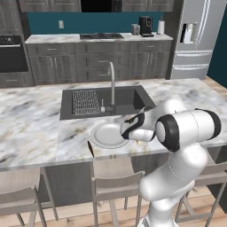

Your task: Take the fork and place it on the left side of the plate. Then take the spoon and place it on the right side of the plate. Make sure they're directly next to the plate.

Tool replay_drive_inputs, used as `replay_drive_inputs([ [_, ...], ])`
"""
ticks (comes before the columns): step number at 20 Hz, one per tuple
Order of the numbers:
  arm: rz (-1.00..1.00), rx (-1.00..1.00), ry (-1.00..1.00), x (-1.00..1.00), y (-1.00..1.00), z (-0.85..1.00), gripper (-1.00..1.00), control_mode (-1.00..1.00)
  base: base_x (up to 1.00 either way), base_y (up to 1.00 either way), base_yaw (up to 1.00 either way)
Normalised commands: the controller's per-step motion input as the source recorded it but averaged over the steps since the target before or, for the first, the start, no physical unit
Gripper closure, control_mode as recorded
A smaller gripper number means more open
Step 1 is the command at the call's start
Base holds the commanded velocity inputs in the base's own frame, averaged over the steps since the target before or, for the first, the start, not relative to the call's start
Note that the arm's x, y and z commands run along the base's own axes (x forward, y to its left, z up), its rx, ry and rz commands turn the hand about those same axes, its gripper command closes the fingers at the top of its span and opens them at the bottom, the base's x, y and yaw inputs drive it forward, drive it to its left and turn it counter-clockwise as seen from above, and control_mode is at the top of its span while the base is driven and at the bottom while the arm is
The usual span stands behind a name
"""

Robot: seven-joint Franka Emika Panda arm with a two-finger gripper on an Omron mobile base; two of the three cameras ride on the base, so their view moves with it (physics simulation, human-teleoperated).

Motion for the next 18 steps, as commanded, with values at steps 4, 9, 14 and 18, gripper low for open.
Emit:
replay_drive_inputs([
  [4, 0.04, 0.04, 0.00, 0.02, -0.09, -0.17, 1.00, -1.00, 0.00, 0.00, 0.00],
  [9, 0.03, 0.04, 0.00, 0.01, -0.07, -0.14, 1.00, -1.00, 0.00, 0.00, 0.00],
  [14, 0.03, 0.04, 0.00, 0.00, -0.10, -0.15, 1.00, -1.00, 0.00, 0.00, 0.00],
  [18, 0.01, 0.02, 0.00, 0.00, -0.05, -0.20, 1.00, -1.00, 0.00, 0.00, 0.00],
])
